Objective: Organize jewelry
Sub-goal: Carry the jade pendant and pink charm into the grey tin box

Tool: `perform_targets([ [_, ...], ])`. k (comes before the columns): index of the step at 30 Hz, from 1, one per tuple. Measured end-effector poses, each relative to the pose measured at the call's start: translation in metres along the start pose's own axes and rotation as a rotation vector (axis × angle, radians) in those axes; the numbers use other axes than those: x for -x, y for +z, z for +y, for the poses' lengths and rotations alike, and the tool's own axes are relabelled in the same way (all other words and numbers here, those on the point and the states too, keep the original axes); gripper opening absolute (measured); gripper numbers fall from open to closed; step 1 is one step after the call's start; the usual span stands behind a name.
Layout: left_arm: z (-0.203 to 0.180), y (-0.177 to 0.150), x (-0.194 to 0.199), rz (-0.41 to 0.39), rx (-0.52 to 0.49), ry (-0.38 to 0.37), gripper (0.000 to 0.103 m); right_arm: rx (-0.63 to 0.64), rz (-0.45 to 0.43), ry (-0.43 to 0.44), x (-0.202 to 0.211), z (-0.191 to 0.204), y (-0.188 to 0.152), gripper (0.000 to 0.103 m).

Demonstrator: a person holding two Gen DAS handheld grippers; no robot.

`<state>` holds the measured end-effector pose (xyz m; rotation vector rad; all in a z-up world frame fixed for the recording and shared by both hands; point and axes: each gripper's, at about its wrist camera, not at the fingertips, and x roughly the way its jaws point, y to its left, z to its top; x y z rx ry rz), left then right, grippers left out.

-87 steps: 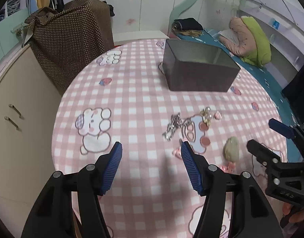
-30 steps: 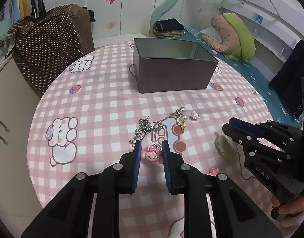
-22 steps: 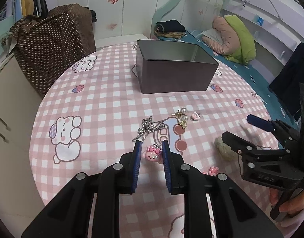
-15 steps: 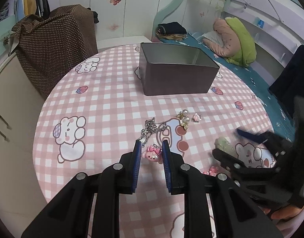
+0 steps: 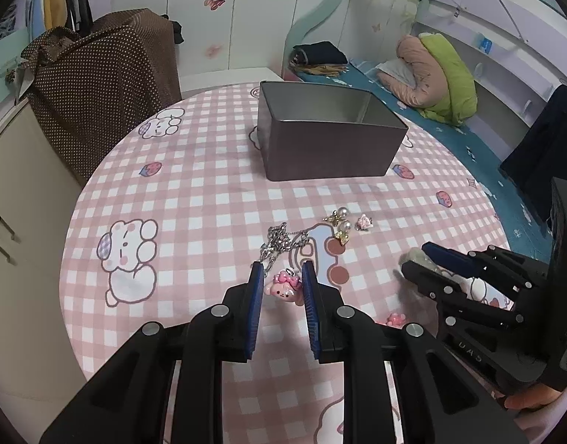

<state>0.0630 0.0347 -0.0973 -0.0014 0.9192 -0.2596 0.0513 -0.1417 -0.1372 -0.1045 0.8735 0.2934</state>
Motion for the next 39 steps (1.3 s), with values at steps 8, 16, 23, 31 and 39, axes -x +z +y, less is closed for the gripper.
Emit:
perform_targets([
  [8,-0.005,0.011,-0.002,-0.013,-0.003,-0.007,0.019,0.004,-0.047,-0.021,0.008,-0.009,0.019,0.028],
  [16,-0.013,0.035,-0.002,-0.049,-0.017,-0.027,0.019,0.006,-0.113,-0.045,0.016,-0.019,0.049,0.028],
  [23,-0.023,0.066,-0.003,-0.091,-0.041,-0.055,0.019,-0.002,-0.165,-0.056,0.016,-0.027,0.081,0.028],
  [31,-0.024,0.103,-0.006,-0.138,-0.029,-0.071,0.02,-0.025,-0.189,-0.06,0.001,-0.036,0.114,0.028],
  [39,-0.021,0.129,-0.029,-0.128,-0.006,-0.06,0.02,-0.07,-0.167,-0.046,-0.026,-0.047,0.136,0.028],
])
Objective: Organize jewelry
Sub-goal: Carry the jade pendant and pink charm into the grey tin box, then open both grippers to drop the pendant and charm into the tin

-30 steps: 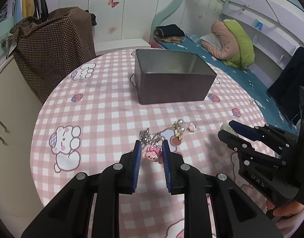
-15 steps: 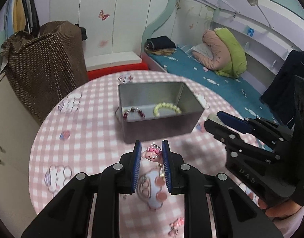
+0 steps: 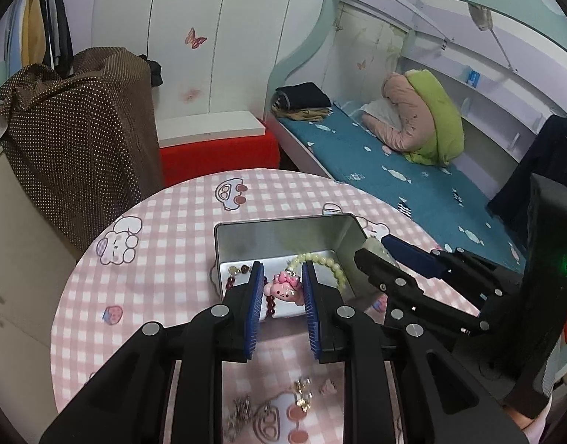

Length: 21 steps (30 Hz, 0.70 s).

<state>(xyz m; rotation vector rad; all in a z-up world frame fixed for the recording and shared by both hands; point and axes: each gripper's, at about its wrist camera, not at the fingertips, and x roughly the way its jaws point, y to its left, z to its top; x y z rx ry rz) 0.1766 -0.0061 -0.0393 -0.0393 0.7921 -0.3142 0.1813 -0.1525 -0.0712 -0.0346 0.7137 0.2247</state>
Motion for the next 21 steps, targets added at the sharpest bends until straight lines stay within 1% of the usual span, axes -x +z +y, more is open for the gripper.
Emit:
perform_targets([
  [6,0.005,0.007,-0.029,0.049,0.021,0.014,0.02,-0.011,0.025,0.008,-0.02,0.0,0.002,0.028],
  [13,0.017,0.007,-0.057,0.103,0.06,0.028,0.02,-0.024,0.065,0.011,-0.04,0.001,0.003,0.028],
  [15,0.019,0.008,-0.063,0.115,0.064,0.037,0.02,-0.02,0.063,0.007,-0.042,0.001,0.003,0.028],
  [18,0.021,0.008,-0.067,0.125,0.071,0.022,0.02,-0.017,0.063,0.003,-0.043,0.0,0.005,0.028],
  [21,0.021,0.007,-0.067,0.126,0.066,0.028,0.02,-0.02,0.066,0.001,-0.045,0.0,0.007,0.028],
])
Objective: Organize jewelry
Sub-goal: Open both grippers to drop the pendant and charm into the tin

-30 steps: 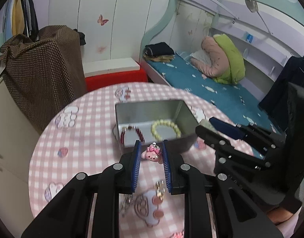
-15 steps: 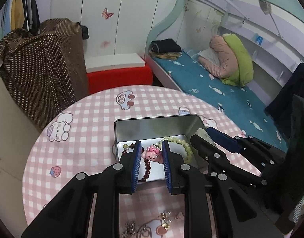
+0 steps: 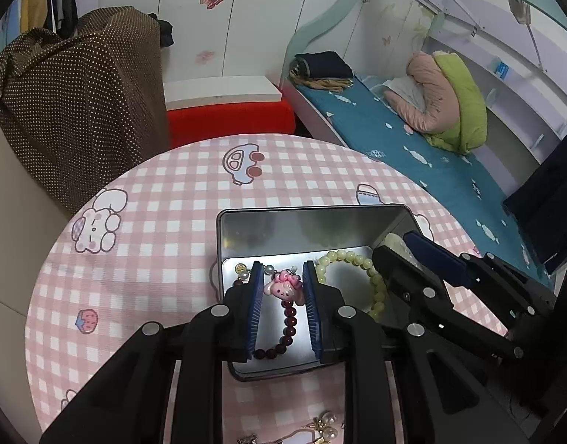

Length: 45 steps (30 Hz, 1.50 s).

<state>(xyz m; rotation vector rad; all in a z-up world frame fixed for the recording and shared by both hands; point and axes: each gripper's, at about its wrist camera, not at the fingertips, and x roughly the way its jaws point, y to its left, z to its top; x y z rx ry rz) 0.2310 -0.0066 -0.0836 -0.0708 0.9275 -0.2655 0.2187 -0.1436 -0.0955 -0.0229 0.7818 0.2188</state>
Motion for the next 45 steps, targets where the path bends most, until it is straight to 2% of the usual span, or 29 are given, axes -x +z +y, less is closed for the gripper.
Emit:
perform_targets([
  [8,-0.001,-0.001,0.002,0.013,0.009,-0.006,0.021,0.004,0.005,-0.002,-0.001,-0.001,0.001,0.028],
  [23,-0.006,-0.006,0.013,0.011,0.023,-0.018,0.033,-0.028,0.004,0.016,0.007,-0.009,0.0,0.03],
  [25,-0.005,-0.006,0.016,0.001,0.026,0.012,0.043,-0.036,0.002,0.018,0.009,-0.01,0.0,0.03],
  [27,-0.003,-0.007,0.019,-0.001,0.033,-0.003,0.046,-0.046,-0.002,0.025,0.013,-0.011,-0.001,0.03],
  [30,-0.001,-0.008,0.024,-0.001,0.042,-0.012,0.047,-0.044,-0.01,0.017,0.018,-0.013,-0.001,0.037],
  [32,-0.002,-0.008,0.028,-0.008,0.039,-0.005,0.047,-0.043,-0.018,-0.014,0.023,-0.012,-0.001,0.047],
  [36,-0.005,-0.01,0.038,-0.023,0.035,0.001,0.054,-0.064,-0.031,-0.009,0.033,-0.018,-0.002,0.054],
  [42,-0.007,-0.015,0.052,-0.039,0.021,0.004,0.055,-0.069,-0.048,-0.039,0.05,-0.021,-0.007,0.07],
  [45,-0.008,-0.02,0.058,-0.048,0.016,0.009,0.062,-0.072,-0.052,-0.058,0.057,-0.021,-0.01,0.076],
])
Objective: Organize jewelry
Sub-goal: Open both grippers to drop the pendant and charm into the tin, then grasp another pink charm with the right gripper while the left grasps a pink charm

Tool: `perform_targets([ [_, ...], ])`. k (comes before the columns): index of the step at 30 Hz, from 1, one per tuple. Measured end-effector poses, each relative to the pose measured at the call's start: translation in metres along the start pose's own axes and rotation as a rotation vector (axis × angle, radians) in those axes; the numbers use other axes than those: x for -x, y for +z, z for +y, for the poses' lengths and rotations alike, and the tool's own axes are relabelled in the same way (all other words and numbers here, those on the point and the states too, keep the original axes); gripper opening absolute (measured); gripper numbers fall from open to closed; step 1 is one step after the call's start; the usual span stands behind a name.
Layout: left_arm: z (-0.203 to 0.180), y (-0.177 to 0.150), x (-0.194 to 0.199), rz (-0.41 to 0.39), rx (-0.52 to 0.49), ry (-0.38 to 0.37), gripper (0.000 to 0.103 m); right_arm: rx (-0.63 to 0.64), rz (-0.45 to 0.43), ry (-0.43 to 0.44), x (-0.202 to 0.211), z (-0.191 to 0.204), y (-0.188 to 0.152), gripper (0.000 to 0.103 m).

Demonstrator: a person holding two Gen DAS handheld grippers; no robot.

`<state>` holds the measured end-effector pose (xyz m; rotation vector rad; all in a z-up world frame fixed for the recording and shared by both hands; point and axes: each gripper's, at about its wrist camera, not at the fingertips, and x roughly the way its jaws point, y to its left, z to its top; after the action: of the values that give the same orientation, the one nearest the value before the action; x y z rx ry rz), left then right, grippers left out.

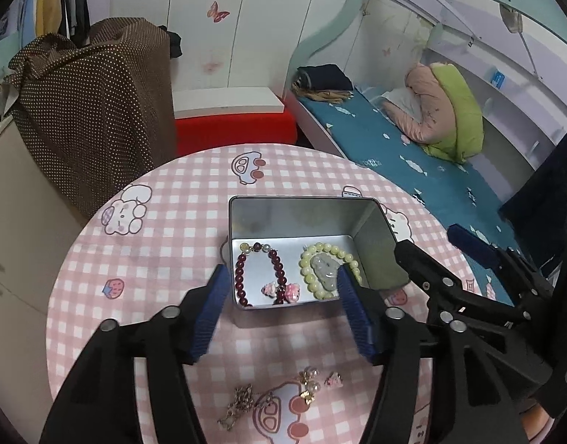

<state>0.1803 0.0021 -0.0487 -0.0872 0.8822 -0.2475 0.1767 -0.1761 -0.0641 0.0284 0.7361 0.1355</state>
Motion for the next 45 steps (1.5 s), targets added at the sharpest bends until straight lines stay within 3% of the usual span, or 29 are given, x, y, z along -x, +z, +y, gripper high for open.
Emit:
perform_targets([
  [4,0.003,-0.005,0.008,-0.006,0.0,0.009,0.063,-0.004,0.0,-0.019,0.009,0.0,-0.004,0.082],
  [21,0.032,-0.048,0.032,0.013,0.017,0.059,0.073,0.006,0.064,-0.057,0.032,-0.002,-0.041,0.084],
  [22,0.033,-0.051,0.033,0.018,0.016,0.063,0.08,0.008,0.07,-0.05,0.034,-0.001,-0.046,0.084],
  [24,0.036,-0.062,0.034,0.019,0.008,0.07,0.082,0.008,0.088,-0.029,0.036,0.001,-0.059,0.084],
  [33,0.057,-0.112,0.027,0.122,0.051,0.078,0.082,0.034,0.14,0.068,0.047,0.021,-0.115,0.084],
  [45,0.061,-0.148,0.043,0.141,0.046,0.048,0.082,0.133,0.137,0.149,0.067,0.054,-0.158,0.083],
])
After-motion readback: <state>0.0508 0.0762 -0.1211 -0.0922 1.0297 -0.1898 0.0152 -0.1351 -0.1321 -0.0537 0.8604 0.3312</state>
